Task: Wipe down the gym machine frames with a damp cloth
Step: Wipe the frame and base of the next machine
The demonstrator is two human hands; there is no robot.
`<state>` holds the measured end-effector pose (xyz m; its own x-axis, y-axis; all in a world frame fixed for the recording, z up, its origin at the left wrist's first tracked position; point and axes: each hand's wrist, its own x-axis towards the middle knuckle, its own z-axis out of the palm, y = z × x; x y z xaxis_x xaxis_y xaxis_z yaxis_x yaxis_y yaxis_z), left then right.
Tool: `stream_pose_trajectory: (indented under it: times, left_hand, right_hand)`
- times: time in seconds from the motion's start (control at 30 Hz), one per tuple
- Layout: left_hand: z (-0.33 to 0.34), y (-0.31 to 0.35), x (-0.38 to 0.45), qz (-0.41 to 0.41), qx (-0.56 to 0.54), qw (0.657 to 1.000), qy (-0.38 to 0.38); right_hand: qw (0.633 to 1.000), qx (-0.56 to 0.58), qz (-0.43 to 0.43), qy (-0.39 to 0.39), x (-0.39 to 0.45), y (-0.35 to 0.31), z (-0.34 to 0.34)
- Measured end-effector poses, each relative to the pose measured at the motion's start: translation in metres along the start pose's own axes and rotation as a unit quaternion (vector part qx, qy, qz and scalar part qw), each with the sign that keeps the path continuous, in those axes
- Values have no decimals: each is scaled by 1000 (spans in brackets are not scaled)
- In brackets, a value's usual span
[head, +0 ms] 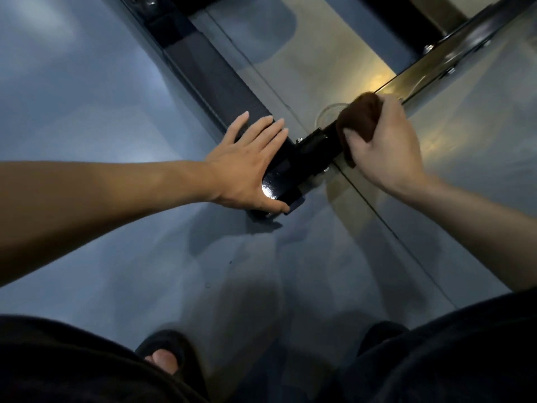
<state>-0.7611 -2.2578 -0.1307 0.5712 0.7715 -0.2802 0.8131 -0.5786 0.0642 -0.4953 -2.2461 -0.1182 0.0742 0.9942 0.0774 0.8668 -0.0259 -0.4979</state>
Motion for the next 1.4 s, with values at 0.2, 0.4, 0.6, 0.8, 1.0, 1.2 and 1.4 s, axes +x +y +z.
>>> stream_pose_trajectory:
  times: [0.2, 0.4, 0.6, 0.8, 1.0, 1.2, 1.4]
  left_hand:
    - [3, -3, 2, -13, -111, 994, -9]
    - [3, -11, 2, 12, -105, 994, -11]
    - [4, -10, 3, 1, -151, 989, -9]
    - [4, -11, 2, 8, -117, 993, -12]
    - [6, -7, 4, 0, -118, 993, -9]
    - [4, -9, 3, 5, -120, 993, -22]
    - [6, -10, 4, 8, -108, 994, -17]
  right_hand:
    - [979, 15, -193, -67, -50, -49, 35]
    - [997, 7, -80, -17, -14, -17, 19]
    - [979, 2, -198, -46, -37, -58, 43]
    - [983, 37, -166, -68, -41, -11, 9]
    - [997, 17, -69, -4, -8, -27, 22]
    - [989, 23, -144, -41, -48, -11, 10]
    - [999, 21, -39, 21, -2, -9, 12]
